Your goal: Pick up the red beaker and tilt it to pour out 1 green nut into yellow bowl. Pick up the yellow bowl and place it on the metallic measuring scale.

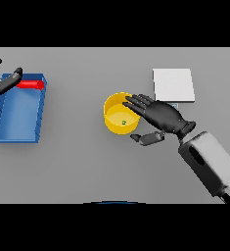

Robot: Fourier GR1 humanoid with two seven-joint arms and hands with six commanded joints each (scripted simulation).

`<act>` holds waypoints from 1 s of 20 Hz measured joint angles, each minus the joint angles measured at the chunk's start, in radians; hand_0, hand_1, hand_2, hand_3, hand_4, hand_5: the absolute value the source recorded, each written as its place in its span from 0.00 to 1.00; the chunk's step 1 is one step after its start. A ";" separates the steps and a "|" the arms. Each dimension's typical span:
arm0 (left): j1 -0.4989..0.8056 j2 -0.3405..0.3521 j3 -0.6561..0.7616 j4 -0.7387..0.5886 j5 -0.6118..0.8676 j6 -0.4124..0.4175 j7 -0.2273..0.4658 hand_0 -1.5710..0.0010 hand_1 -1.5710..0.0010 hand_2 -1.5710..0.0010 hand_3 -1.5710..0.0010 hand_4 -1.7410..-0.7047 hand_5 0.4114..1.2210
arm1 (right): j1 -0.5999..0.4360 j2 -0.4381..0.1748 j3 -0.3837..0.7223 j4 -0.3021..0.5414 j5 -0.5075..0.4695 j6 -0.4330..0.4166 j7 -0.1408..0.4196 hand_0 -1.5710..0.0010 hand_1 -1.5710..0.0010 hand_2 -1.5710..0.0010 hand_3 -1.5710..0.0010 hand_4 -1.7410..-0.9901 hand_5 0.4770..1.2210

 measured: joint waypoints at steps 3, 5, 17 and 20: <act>-0.002 0.006 0.000 0.007 -0.002 -0.008 -0.005 1.00 1.00 1.00 1.00 0.90 0.35 | -0.073 0.012 0.051 0.069 0.038 0.030 -0.026 1.00 1.00 1.00 1.00 0.78 0.22; 0.007 0.015 0.006 0.004 0.004 -0.016 -0.017 1.00 1.00 1.00 1.00 0.90 0.35 | -0.119 0.013 0.075 0.130 0.055 0.045 -0.057 1.00 1.00 1.00 1.00 0.78 0.22; -0.003 0.015 0.003 0.022 -0.001 -0.023 -0.030 1.00 1.00 1.00 1.00 0.91 0.36 | -0.289 0.091 0.203 0.380 0.129 0.159 -0.073 1.00 1.00 1.00 0.99 0.74 0.28; -0.015 0.023 0.000 0.037 -0.011 -0.028 -0.019 1.00 1.00 1.00 1.00 0.92 0.37 | -0.301 0.106 0.208 0.406 0.129 0.164 -0.072 1.00 1.00 0.99 0.97 0.71 0.34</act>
